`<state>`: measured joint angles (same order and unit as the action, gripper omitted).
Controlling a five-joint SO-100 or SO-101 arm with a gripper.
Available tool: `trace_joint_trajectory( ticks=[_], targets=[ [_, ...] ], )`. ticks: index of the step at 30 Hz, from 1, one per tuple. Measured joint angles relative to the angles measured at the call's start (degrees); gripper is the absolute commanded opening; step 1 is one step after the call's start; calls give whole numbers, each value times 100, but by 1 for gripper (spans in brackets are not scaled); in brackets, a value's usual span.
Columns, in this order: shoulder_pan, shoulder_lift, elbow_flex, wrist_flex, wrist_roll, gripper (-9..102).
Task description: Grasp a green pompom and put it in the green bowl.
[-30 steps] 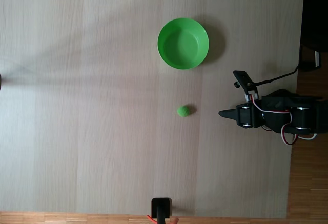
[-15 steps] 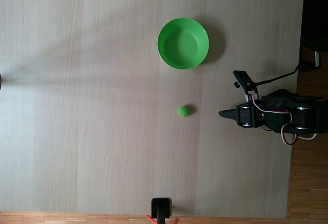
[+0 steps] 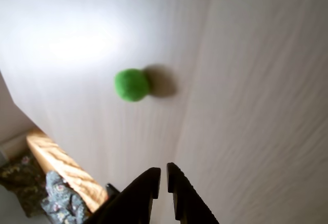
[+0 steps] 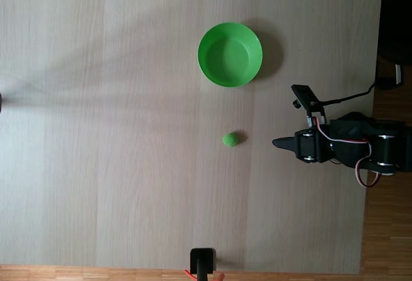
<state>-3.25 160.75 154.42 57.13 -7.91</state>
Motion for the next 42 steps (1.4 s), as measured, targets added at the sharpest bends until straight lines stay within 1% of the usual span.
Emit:
trace_joint_trajectory(
  ticks=[4,9,12,17,21,29,42],
  targets=[
    [0,-1362,-1002,-123,0,2],
    [0,-3076,-2268,-105,0,11],
    [0,-3885,-2883,-105,0,16],
    [-26,-4896,-3586,-105,0,22],
    [-26,-5502,-3779,-105,0,23],
    [-26,-6407,-3841,-158,0,23],
    [-26,-6864,-3850,-167,-9,23]
  ],
)
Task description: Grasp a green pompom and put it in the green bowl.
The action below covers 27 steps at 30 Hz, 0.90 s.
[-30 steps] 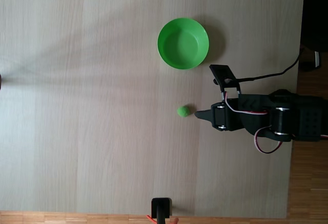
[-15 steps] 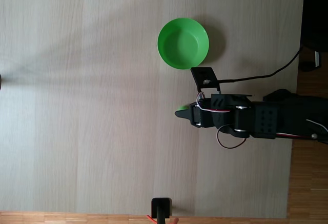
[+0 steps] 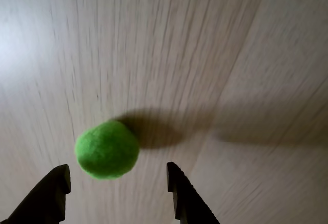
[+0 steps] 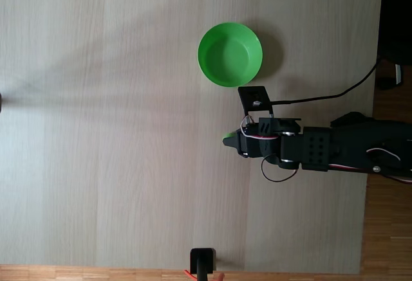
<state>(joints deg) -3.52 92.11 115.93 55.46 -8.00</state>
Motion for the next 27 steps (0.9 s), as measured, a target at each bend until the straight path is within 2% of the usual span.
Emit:
trace_joint_trajectory(
  ticks=[27],
  targets=[
    [0,-35,-272,0,9,23]
  ],
)
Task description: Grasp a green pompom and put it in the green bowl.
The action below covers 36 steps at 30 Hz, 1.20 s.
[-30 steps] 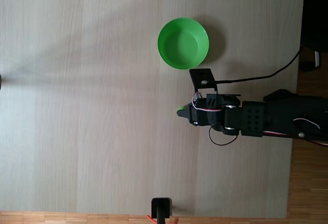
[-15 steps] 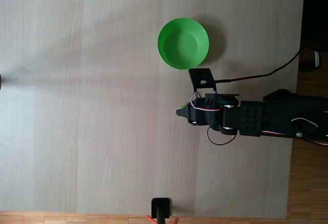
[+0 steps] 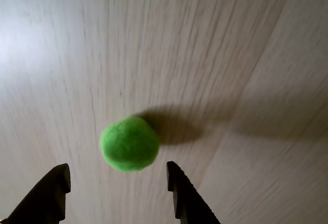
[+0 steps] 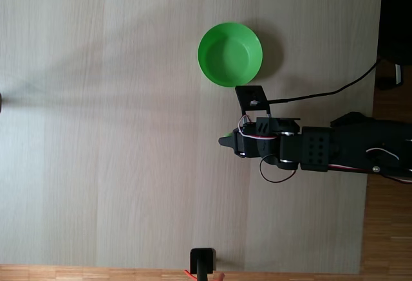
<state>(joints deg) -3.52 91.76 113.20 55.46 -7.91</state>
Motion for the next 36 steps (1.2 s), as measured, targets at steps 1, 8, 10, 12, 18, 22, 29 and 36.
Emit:
trace_joint_trajectory(
  ticks=[1,8,10,12,18,22,29,36],
  targets=[
    [0,0,0,0,0,23],
    [0,-387,-9,0,-18,23],
    [0,-422,-18,0,35,23],
    [0,-439,-26,0,26,23],
    [0,-545,-79,-149,35,23],
    [0,-545,-97,-202,35,23],
    [0,-888,-176,-246,35,23],
    [0,-940,-211,-246,35,23]
  ],
)
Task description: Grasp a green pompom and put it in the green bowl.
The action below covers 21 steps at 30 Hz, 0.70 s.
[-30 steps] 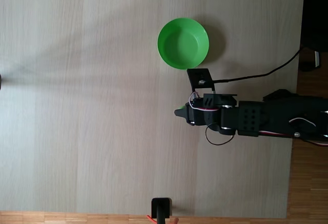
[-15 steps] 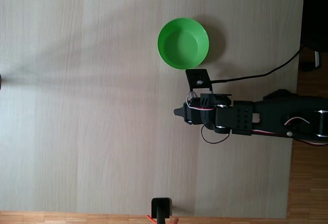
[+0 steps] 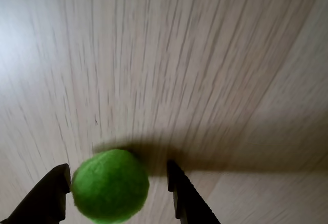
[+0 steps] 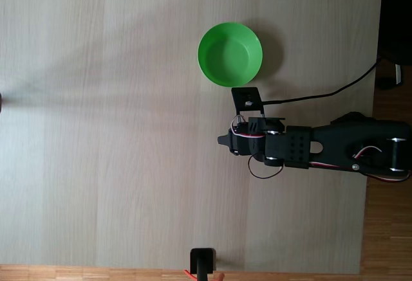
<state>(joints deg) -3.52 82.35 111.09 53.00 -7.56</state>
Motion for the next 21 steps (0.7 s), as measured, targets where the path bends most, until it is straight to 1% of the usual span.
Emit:
trace_joint_trajectory(
  ticks=[16,21],
  targets=[
    [0,0,0,0,0,22],
    [0,0,0,0,0,18]
  ],
)
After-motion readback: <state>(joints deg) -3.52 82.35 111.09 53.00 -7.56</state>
